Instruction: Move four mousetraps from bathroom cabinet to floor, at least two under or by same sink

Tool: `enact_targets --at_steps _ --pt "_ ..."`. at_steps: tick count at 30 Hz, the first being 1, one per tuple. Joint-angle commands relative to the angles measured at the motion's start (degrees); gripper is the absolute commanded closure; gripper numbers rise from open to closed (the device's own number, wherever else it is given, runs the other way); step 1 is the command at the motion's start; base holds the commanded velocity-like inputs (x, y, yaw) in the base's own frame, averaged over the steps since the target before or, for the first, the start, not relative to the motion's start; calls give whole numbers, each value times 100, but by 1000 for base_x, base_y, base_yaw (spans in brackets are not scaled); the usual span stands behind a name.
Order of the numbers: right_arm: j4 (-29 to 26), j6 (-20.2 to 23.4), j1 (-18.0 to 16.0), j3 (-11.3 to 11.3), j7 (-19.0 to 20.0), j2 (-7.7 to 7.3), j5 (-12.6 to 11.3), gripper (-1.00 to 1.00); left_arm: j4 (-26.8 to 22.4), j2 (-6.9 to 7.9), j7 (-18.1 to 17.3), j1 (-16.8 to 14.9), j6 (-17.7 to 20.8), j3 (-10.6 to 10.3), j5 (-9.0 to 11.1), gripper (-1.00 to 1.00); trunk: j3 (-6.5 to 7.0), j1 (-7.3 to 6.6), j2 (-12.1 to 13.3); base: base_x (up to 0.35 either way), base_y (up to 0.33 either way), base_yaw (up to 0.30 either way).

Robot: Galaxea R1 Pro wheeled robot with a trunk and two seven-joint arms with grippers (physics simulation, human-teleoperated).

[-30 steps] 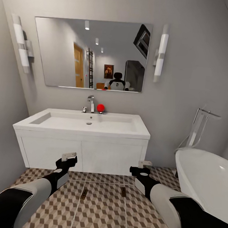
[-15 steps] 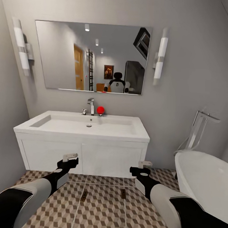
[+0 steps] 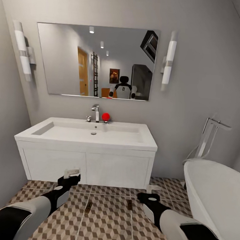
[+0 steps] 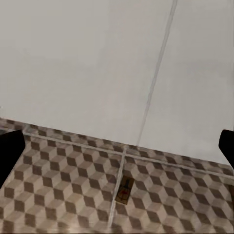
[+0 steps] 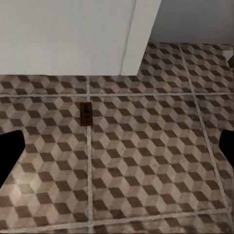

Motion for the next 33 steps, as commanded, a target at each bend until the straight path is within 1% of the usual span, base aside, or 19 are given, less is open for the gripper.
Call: enact_targets --at_steps 1,6,7,8,10,14,15,18,20,22,23,27,30,31,33 --pt "18 25 72 40 -22 0 -13 -100 2 6 19 89 -15 -53 37 -100 -5 -1 -3 0 0 0" --pt "17 315 514 46 -20 -3 10 -100 2 10 21 558 -10 -54 34 -100 -5 -1 -3 0 0 0" --pt "17 315 514 46 -20 -3 10 -100 2 10 21 558 -10 -54 34 -100 -5 -1 -3 0 0 0" --pt "17 352 632 47 -20 -2 36 -100 2 5 21 648 -9 -54 34 -100 -5 -1 -3 0 0 0" --pt "17 405 899 49 -22 -1 118 -100 2 -1 18 829 -4 -54 33 -100 -5 -1 -3 0 0 0" --pt "16 455 1443 48 -36 0 380 -100 2 -2 15 1185 -5 -54 36 -100 -5 -1 -3 0 0 0" --pt "16 455 1443 48 -36 0 380 -100 2 -2 15 1185 -5 -54 36 -100 -5 -1 -3 0 0 0" --pt "16 465 1777 46 -50 -2 569 -100 2 10 6 1434 -9 -54 39 -100 -5 -1 -3 0 0 0" --pt "16 468 1947 45 -56 -4 648 -100 2 17 2 1593 -15 -54 40 -100 -5 -1 -3 0 0 0" --pt "16 470 2077 43 -57 -9 698 -100 2 22 0 1735 -14 -54 40 -100 -5 -1 -3 0 0 0" --pt "16 470 2077 43 -57 -9 698 -100 2 22 0 1735 -14 -54 40 -100 -5 -1 -3 0 0 0" --pt "16 472 2265 38 -47 -29 747 -100 5 27 -3 1952 2 -54 41 -100 -5 -1 -3 0 0 0" --pt "16 473 2387 37 -28 -95 760 -100 5 35 -4 2112 46 -54 41 -100 -5 -1 -3 0 0 0" --pt "16 473 2387 37 -28 -95 760 -100 5 35 -4 2112 46 -54 41 -100 -5 -1 -3 0 0 0" --pt "16 476 2473 36 -19 -159 764 -100 5 41 -4 2225 94 -54 41 -100 -5 -1 -3 0 0 0"
